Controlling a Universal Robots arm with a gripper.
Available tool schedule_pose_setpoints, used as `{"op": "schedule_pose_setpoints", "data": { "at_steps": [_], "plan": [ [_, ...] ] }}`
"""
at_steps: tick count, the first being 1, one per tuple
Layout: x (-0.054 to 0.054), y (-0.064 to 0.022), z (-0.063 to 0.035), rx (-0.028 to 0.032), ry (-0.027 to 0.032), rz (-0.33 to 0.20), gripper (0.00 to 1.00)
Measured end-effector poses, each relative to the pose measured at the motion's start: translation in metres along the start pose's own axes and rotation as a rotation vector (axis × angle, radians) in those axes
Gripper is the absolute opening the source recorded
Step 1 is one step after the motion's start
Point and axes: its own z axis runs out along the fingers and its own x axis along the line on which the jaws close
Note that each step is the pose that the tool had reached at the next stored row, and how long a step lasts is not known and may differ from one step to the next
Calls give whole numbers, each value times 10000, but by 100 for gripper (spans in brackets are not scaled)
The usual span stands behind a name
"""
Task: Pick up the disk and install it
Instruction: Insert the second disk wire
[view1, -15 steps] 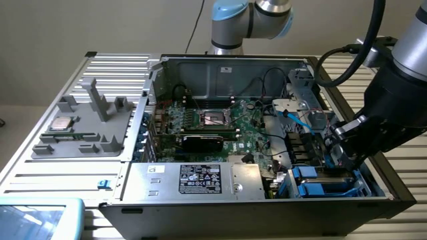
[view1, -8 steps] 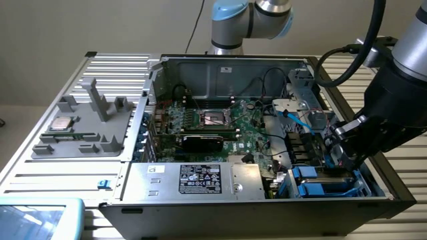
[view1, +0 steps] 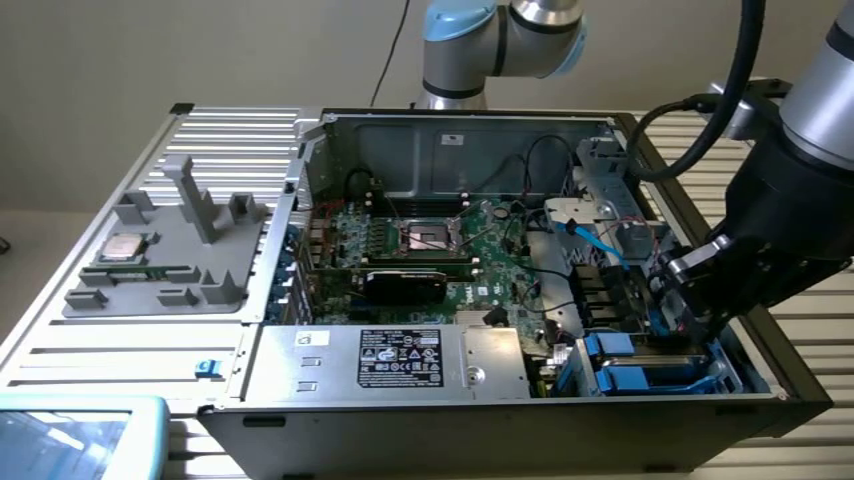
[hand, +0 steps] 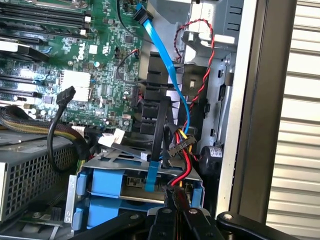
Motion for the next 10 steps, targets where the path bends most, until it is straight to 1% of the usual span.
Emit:
{"op": "schedule_pose_setpoints", "data": {
  "at_steps": [6,10],
  "plan": [
    [3,2,98,9,-50,2,11],
    [3,2,101,8,-51,2,11]
  ]
}}
